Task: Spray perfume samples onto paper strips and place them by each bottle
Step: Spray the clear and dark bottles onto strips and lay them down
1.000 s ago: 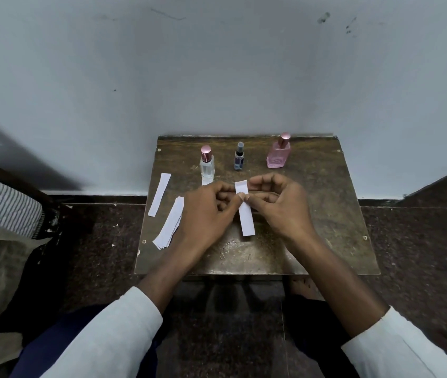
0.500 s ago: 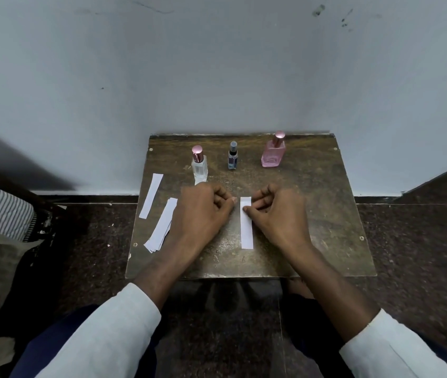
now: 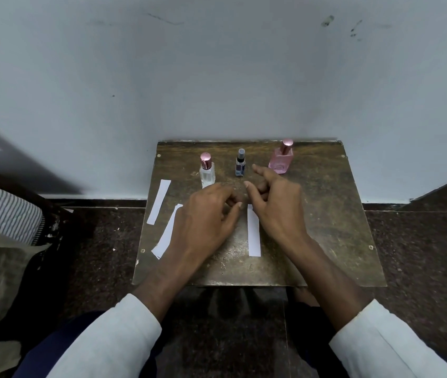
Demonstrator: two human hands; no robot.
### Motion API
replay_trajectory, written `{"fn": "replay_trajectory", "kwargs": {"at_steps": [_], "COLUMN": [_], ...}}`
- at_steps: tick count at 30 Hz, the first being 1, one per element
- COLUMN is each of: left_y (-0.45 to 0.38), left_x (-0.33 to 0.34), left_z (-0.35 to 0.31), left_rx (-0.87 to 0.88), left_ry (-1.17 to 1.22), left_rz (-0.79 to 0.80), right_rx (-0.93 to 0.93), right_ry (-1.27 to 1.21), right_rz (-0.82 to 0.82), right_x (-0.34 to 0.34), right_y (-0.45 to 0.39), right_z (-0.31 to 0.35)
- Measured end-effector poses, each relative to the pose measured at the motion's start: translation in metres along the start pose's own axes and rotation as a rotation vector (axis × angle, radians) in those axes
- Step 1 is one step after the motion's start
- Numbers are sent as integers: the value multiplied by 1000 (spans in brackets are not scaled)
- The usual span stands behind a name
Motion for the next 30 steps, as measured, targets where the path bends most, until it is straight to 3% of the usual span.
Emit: {"fn": "replay_trajectory", "kwargs": {"at_steps": [18,30], "left_y": [2,9], "left_x": [-3,-30], "left_z": [25,12], "left_rx": [-47,-79], "left_ry": [-1,282], "left_rz": [50,-162], "right_rx": [91,-61], "right_ry": [-109,-142], "right_rz": [-1,54], "right_x": [30,-13], "right_y": [-35,11], "right_z": [-14,5]}}
Point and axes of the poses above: each hand's wrist, its own y-axis away from the middle knuckle, its own x-axis out of the palm, z = x × y, the point moved 9 cm from there along -y, towards the middle knuckle, and after that the axes turned 7 degrees about -y, right-handed, at the moved point
